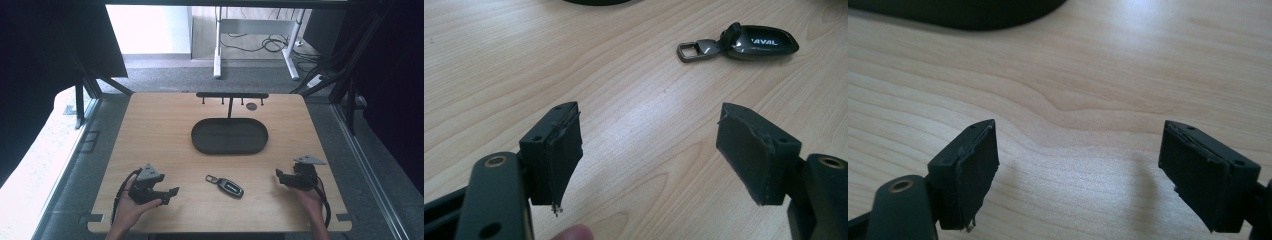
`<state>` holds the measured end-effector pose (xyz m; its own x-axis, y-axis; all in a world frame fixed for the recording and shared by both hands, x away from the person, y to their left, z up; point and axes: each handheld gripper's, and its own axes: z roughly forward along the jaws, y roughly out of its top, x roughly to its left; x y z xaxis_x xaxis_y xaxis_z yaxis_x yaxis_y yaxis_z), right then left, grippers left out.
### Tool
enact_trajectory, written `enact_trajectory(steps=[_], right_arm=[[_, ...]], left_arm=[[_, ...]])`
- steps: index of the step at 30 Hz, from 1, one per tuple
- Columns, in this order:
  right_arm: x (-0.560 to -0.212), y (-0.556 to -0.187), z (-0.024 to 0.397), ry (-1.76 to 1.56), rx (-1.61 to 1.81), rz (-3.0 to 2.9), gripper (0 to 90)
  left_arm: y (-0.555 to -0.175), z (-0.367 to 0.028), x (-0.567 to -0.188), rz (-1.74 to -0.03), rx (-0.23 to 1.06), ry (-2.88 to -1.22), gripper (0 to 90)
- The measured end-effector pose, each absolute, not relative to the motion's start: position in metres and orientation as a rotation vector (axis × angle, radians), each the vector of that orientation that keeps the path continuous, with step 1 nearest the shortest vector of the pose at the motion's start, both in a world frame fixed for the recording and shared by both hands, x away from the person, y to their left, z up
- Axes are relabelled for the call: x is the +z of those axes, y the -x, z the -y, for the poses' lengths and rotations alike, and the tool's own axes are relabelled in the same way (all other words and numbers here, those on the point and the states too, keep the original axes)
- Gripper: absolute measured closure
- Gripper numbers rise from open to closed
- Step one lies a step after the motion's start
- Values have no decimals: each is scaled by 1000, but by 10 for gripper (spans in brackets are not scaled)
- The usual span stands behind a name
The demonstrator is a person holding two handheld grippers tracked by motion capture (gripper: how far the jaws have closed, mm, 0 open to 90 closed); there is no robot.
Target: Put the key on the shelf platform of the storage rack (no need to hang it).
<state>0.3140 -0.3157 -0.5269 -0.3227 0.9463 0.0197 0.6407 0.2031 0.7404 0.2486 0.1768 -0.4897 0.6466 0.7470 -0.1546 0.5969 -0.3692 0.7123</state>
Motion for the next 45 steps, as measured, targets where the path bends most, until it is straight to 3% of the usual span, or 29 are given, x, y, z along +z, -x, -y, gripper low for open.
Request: enact_trajectory(steps=[29, 37, 45], right_arm=[[-509, -296, 311, -1385, 972, -1989, 359], [-508, -297, 302, -1339, 921, -2138, 378], [-484, -302, 291, -1254, 830, -2276, 375]], left_arm=[[-249, -174, -492, -1042, 238, -2102, 264], [-251, -177, -491, -1054, 238, -2090, 264], [-250, -173, -492, -1036, 226, -2107, 264]])
